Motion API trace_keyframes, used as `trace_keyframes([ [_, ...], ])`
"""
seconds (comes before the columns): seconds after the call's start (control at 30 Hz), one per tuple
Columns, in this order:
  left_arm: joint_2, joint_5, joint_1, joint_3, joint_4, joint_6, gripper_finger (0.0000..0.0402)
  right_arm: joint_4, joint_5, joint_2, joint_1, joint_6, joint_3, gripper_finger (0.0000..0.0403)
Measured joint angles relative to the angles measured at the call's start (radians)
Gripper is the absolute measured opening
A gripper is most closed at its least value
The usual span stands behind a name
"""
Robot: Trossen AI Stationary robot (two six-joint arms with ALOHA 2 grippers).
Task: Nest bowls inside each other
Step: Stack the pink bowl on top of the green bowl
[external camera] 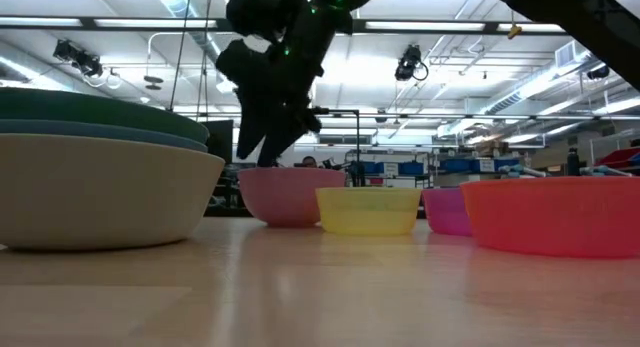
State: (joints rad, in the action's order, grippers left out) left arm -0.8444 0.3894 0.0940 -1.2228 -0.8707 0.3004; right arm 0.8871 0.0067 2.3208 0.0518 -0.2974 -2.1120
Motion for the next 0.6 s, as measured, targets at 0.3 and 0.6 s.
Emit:
trace_keyframes([
  [0.3, 0.0, 0.006, 0.0, 0.0, -0.003, 0.0, 0.0163, -0.16, 0.035, 0.001, 0.011, -0.016, 0.165, 0.0199],
  [0.6, 0.0, 0.016, 0.0, 0.0, -0.003, 0.0, 0.0163, -0.209, 0.042, 0.001, 0.033, 0.054, 0.213, 0.0079],
])
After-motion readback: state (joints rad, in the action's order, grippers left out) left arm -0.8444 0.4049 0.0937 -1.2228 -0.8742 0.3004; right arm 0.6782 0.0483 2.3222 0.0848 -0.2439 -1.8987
